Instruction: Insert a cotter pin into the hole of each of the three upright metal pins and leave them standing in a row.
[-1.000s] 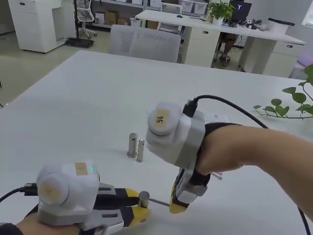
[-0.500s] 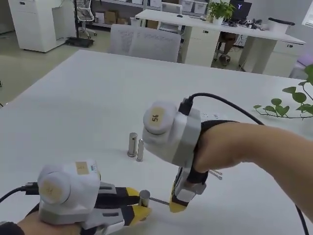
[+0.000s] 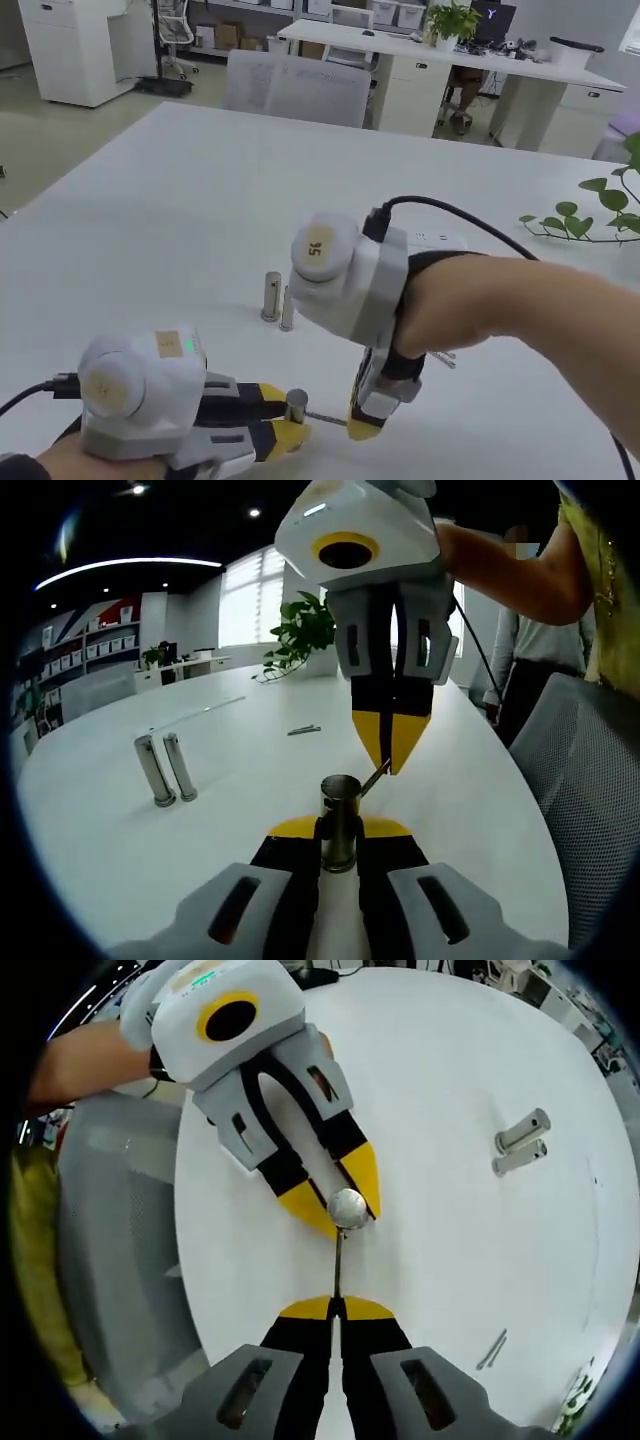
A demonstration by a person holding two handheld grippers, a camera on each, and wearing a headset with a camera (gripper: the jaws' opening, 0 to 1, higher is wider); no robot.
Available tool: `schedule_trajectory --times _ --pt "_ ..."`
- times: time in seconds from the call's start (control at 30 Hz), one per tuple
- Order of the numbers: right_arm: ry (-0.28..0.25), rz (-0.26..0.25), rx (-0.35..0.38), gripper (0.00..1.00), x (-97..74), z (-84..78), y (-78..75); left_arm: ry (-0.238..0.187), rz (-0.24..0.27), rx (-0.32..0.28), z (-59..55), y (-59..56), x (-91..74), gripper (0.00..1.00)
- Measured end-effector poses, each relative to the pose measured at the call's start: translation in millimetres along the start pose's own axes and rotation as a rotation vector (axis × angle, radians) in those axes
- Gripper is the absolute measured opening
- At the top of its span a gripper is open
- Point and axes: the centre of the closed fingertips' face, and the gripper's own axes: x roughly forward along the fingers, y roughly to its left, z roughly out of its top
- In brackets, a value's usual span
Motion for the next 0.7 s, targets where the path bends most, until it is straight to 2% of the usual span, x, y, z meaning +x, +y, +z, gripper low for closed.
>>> schedule_trajectory --times 0.7 --pt "-0.013 -0.026 -0.004 0.03 -10.2 3.2 -3.4 0.000 0.001 0.001 0.0 0.6 -0.6 0.11"
